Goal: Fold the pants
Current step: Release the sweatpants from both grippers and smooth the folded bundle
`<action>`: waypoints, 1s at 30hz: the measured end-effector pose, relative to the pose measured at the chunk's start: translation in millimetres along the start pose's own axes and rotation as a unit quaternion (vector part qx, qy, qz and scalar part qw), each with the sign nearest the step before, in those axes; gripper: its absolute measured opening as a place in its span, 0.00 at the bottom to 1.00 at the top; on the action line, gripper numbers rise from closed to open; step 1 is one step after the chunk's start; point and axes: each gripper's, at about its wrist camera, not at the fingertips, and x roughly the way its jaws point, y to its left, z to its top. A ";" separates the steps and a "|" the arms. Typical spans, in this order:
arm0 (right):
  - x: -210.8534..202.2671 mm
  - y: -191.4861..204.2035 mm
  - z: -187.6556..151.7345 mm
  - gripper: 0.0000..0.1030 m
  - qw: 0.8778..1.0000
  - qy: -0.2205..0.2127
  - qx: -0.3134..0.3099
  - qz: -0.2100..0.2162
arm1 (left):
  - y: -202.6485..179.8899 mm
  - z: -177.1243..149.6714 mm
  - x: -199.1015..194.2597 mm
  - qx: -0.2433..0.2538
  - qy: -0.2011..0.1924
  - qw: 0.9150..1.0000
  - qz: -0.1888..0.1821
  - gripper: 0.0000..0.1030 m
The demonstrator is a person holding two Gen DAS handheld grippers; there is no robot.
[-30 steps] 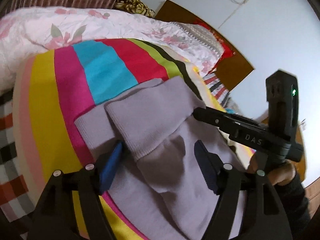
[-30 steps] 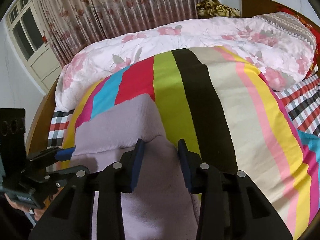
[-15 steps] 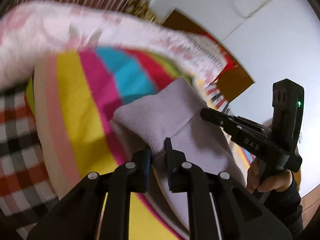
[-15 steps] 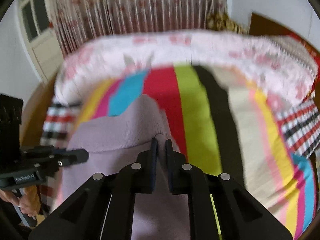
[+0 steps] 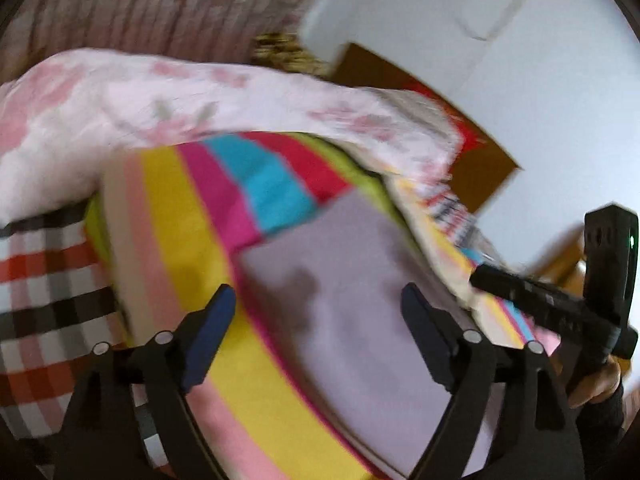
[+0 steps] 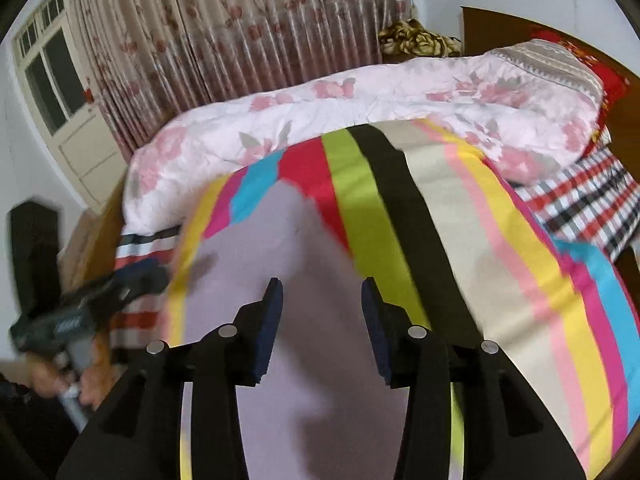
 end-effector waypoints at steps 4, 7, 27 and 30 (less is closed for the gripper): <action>-35.9 24.0 -74.1 0.42 0.999 0.038 -0.021 -0.023 | -26.1 -15.2 15.1 0.050 0.048 0.996 -0.051 0.89; -53.0 50.0 -115.1 0.41 0.997 0.044 -0.038 -0.048 | -35.4 -27.3 28.3 0.065 0.075 0.994 -0.039 0.89; -57.5 79.7 -191.2 0.21 0.996 0.024 -0.034 -0.080 | -59.2 -83.8 20.4 0.154 0.138 0.976 -0.066 0.80; -55.4 83.2 -191.0 0.22 0.995 0.028 -0.038 -0.091 | -59.8 -87.5 31.4 0.165 0.149 0.973 -0.061 0.85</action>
